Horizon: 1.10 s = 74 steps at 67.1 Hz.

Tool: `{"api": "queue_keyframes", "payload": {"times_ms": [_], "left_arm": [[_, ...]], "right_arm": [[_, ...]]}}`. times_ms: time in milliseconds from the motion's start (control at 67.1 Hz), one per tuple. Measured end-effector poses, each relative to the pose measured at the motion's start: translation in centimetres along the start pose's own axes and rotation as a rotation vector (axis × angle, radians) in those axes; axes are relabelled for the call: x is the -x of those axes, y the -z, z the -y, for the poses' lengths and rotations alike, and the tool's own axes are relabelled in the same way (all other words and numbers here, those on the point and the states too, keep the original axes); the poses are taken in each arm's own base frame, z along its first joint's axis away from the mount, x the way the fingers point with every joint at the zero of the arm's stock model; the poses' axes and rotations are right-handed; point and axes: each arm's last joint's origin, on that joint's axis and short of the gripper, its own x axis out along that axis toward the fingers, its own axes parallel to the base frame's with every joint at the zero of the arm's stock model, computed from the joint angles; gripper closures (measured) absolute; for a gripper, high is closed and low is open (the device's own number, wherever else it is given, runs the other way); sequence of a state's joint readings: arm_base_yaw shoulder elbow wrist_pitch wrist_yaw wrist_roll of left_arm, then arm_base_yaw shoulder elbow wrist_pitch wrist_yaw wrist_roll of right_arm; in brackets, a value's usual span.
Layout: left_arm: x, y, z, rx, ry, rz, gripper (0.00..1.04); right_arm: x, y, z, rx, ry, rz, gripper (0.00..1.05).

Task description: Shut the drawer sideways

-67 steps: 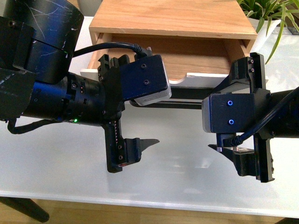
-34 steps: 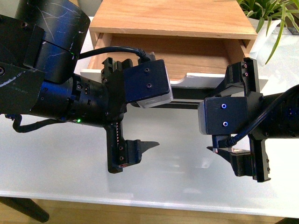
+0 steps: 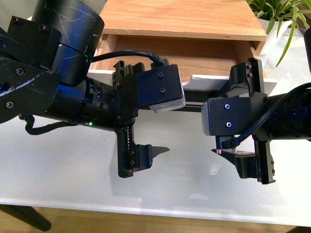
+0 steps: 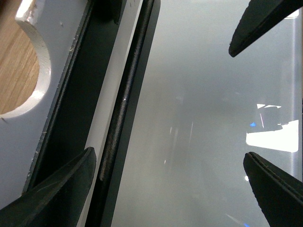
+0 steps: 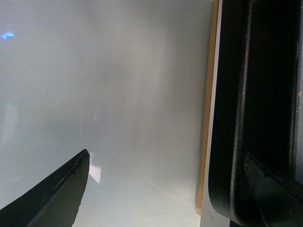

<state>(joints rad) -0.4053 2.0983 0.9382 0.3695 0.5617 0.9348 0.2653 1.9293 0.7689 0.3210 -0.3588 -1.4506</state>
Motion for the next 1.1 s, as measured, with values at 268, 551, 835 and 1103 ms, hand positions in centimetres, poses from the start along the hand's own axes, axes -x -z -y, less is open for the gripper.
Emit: {"api": "queue_keyframes", "payload": {"times_ms": [268,551,835,1103], "left_arm": [[-0.3,0.0,-0.3,0.024,0.005,0.007,0.09],[-0.6,-0.5,-1.5,0.019,-0.013,0.02,0.09],[-1.5,-0.5,-2.4,0.026,-0.018,0.024,0.09],[-2.6,-0.4,-3.5,0.035,-0.007,0.018,0.09]], "right_arm": [[-0.4,0.1,0.2,-0.009,-0.005,0.011,0.09],[-0.3,1.5,1.8,-0.036,0.035,-0.005,0.09],[-0.6,2.2,2.5,-0.048,0.047,-0.004,0.09],[-1.3,2.5,3.1,-0.047,0.05,0.008,0.09]]}}
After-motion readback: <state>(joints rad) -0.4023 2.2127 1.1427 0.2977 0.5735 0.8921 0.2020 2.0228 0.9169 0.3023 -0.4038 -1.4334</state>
